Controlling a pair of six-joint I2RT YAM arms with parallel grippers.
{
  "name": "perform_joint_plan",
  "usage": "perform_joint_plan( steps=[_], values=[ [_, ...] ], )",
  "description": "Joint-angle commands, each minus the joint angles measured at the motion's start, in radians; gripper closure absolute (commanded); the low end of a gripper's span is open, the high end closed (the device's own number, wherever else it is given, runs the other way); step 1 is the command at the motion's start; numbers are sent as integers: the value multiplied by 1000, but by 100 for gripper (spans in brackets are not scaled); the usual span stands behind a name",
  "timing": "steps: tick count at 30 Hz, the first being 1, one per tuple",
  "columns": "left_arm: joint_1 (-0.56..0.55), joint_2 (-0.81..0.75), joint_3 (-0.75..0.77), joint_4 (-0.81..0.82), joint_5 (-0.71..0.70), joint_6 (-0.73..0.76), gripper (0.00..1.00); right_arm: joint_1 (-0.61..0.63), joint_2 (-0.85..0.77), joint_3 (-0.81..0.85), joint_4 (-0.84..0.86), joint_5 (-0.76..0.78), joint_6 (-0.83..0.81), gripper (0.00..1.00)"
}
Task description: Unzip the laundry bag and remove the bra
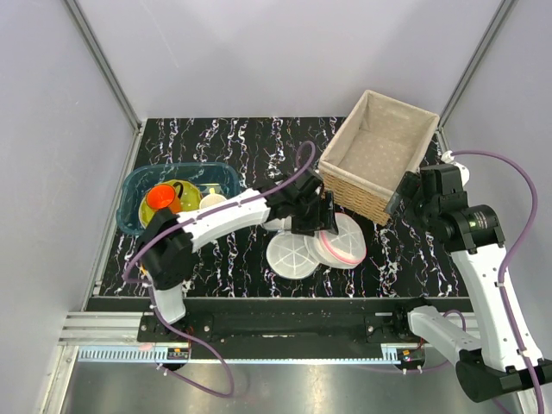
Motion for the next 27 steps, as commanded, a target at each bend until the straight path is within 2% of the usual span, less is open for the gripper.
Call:
perform_joint_plan(
  steps=[1, 3, 4, 5, 6, 10, 17, 23, 27],
  values=[
    [-20, 72, 36, 53, 19, -41, 40, 6, -30, -17, 20, -37, -18, 0],
    [-25, 84, 53, 39, -11, -23, 61, 6, -41, -34, 27, -57, -21, 0],
    [-25, 82, 60, 18, -31, -14, 83, 6, -45, -40, 31, -64, -24, 0],
    [-25, 78, 76, 7, -48, 12, 97, 6, -55, -56, 37, -82, -26, 0],
    [-22, 73, 83, -5, -74, 29, 100, 6, -62, -67, 51, -91, -34, 0],
    [-14, -20, 62, -18, -88, 112, 100, 5, -91, -107, 68, -171, -58, 0],
    [25, -267, -90, 3, 7, 411, 100, 6, -133, -156, 91, -529, -184, 0],
    [82, -356, -254, -25, 30, 574, 100, 5, -211, -269, 138, -623, -181, 0],
    [82, -353, -289, -56, 73, 576, 100, 6, -243, -275, 169, -605, -104, 0]
  ],
)
